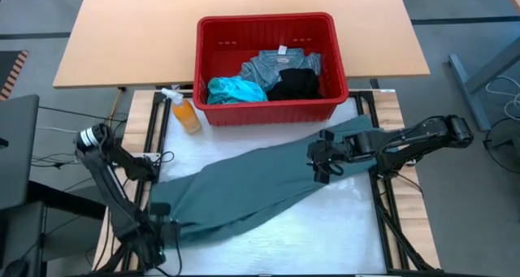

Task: Fold Laundry from Bin
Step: Fold the gray pants

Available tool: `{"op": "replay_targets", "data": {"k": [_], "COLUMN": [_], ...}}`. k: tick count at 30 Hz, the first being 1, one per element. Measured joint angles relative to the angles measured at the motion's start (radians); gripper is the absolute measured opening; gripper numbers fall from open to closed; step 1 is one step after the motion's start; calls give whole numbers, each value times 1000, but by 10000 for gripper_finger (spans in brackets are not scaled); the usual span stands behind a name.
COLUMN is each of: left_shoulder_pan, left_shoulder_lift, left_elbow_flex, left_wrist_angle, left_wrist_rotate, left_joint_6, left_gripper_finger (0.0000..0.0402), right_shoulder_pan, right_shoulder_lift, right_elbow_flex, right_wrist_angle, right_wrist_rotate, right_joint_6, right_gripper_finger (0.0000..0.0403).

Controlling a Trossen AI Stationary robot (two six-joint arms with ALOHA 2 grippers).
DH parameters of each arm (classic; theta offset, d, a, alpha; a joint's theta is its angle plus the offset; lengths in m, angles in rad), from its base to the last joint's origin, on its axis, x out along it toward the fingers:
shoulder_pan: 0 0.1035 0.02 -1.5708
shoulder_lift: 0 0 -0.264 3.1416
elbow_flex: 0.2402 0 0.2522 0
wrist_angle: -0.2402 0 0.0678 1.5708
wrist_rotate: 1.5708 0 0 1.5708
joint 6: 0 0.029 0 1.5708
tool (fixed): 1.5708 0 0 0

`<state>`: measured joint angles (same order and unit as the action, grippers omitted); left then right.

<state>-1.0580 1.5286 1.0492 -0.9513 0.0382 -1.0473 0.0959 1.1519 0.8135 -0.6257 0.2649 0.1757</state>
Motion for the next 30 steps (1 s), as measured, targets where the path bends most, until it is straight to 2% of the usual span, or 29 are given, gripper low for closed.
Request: {"op": "replay_targets", "data": {"k": [4,6,9,15,22,26,30], "left_shoulder_pan": [11,15,14,46,62,48,21], "left_shoulder_lift": [92,131,175,203,136,34,-35], "left_elbow_flex": [-51,-59,-59,-57,-10,6,7], "left_wrist_angle": [109,120,99,71,-69,-96,-142], "left_wrist_rotate": [62,94,89,171,213,147,61], "left_joint_6": [-9,2,-30,-40,-34,-78,-159], "left_gripper_finger": [0,0,5,60,141,171,180], "right_shoulder_pan": [-6,-32,-95,-253,-463,-570,-650], "right_shoulder_lift": [0,0,0,0,0,0,0], "right_elbow_flex": [0,0,0,0,0,0,0], "right_wrist_angle": [-107,-228,-378,-491,-501,-535,-591], "right_wrist_rotate": [8,45,119,132,135,155,155], "right_joint_6": [52,126,233,281,79,-34,-216], "right_gripper_finger": [221,221,221,221,221,221,221]}}
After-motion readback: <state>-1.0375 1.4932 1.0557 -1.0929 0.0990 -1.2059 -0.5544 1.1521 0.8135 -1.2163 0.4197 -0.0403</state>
